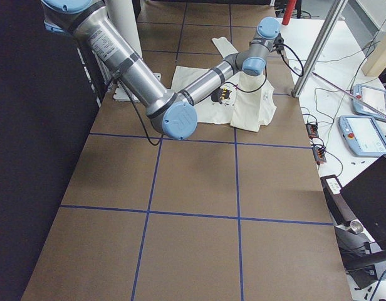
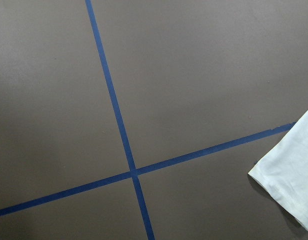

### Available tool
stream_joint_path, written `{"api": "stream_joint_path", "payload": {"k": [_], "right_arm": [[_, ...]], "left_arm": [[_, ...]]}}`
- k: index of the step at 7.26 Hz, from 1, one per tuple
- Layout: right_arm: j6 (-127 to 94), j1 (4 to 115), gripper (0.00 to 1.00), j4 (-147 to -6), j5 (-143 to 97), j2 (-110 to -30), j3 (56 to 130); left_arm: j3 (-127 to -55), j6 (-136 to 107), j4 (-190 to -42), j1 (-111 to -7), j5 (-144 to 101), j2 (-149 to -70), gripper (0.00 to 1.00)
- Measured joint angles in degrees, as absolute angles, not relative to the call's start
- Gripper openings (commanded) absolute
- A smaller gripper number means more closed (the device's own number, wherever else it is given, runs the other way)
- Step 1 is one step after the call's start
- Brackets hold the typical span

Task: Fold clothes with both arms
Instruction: 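Carry the sleeve across the shirt front toward the opposite side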

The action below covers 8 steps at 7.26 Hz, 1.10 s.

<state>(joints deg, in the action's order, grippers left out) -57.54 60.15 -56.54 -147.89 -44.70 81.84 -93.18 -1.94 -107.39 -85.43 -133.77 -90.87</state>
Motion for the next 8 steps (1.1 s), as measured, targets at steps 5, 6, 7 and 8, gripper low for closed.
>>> {"api": "stream_joint_path", "payload": {"k": [5, 6, 7, 8], "right_arm": [[-60.67, 46.63, 0.0, -50.47, -135.19, -42.52, 83.07], [-61.02, 43.76, 0.0, -48.91, -130.95, -42.59, 83.05], [-61.23, 41.5, 0.0, -47.93, -127.31, -42.76, 82.89], [-61.35, 40.06, 0.0, -47.06, -125.08, -42.97, 82.68]], "left_arm": [[-91.12, -2.02, -109.67, -85.43, -133.77, -91.03, 1.0], [-90.91, -2.02, -109.79, -85.43, -133.77, -91.08, 1.0], [-90.78, -2.02, -109.84, -85.43, -133.77, -91.14, 1.0], [-90.48, -2.02, -109.85, -85.43, -133.77, -91.36, 1.0]]}}
